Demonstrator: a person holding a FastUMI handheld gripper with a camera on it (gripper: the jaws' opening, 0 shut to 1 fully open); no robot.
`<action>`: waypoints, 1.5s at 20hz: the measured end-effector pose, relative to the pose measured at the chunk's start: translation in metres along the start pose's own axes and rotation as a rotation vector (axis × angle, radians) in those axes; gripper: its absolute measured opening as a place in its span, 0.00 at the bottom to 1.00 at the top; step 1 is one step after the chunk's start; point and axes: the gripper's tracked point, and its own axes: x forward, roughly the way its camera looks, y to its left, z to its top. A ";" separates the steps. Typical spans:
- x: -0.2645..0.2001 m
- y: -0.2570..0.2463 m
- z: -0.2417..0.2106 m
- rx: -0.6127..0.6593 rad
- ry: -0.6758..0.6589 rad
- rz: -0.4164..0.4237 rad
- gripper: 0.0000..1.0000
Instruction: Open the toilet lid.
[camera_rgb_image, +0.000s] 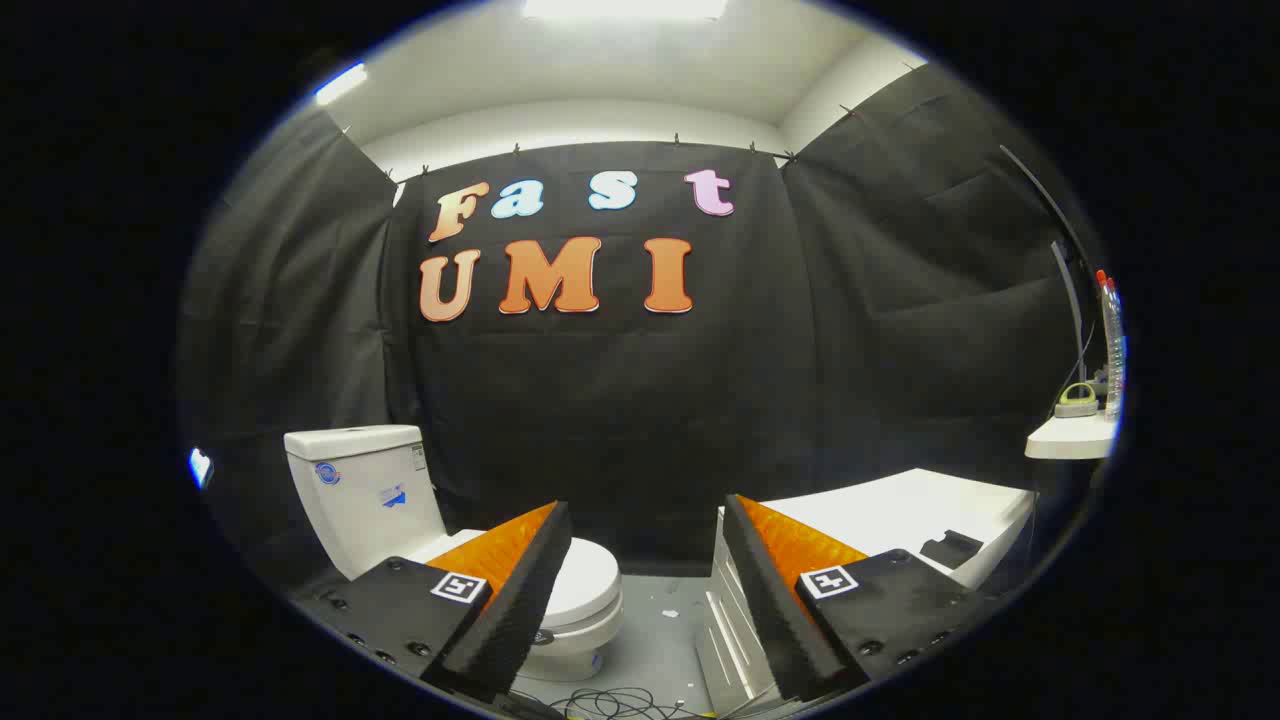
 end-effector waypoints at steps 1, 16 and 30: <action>0.001 0.000 -0.001 0.000 0.005 0.001 0.98; -0.001 0.003 0.002 -0.019 0.003 0.004 0.98; -0.002 0.001 0.001 -0.018 0.005 0.003 0.98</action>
